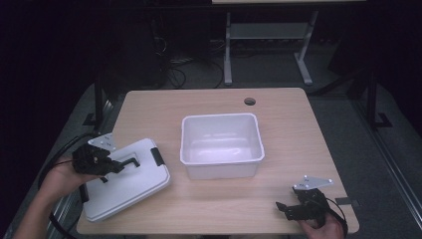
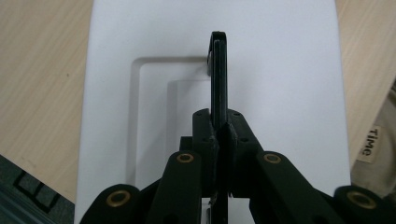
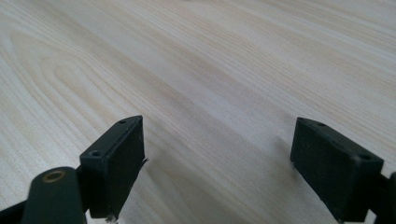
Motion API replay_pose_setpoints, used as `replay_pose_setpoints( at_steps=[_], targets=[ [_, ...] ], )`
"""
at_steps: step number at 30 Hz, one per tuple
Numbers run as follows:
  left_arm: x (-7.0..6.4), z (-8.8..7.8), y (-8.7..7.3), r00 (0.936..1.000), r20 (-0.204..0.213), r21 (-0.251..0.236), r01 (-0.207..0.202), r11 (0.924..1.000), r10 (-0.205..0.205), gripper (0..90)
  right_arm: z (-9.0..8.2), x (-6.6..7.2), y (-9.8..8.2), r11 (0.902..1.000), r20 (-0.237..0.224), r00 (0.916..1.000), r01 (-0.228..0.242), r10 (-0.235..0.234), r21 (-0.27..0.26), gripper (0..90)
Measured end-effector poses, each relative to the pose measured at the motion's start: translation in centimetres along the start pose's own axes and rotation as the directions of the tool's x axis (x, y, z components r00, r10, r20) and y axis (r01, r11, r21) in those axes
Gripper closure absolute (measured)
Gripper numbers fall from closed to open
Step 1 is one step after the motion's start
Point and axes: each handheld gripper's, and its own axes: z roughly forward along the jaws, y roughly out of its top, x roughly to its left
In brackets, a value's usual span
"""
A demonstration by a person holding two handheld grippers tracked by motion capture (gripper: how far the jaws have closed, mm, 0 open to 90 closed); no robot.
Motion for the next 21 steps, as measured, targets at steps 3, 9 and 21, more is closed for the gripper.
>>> replay_pose_setpoints(
  at_steps=[3,9,21],
  targets=[
    [-0.2,-0.9,0.5,1.0000,-0.002,-0.004,-0.008,1.0000,0.008,84.0,0.0,0.0,0.0,1.0000,0.000,1.0000,0.002,-0.002,0.001,17.1],
    [-0.2,-3.8,1.8,0.9993,-0.019,0.007,-0.033,0.9994,0.033,84.0,0.0,0.0,0.1,1.0000,-0.001,1.0000,0.000,0.000,0.001,17.1],
    [-1.0,-7.4,5.3,0.9945,-0.032,-0.005,-0.100,0.9950,0.100,84.0,0.1,0.1,0.1,0.9999,-0.002,1.0000,0.009,-0.009,0.005,17.1]
  ],
)
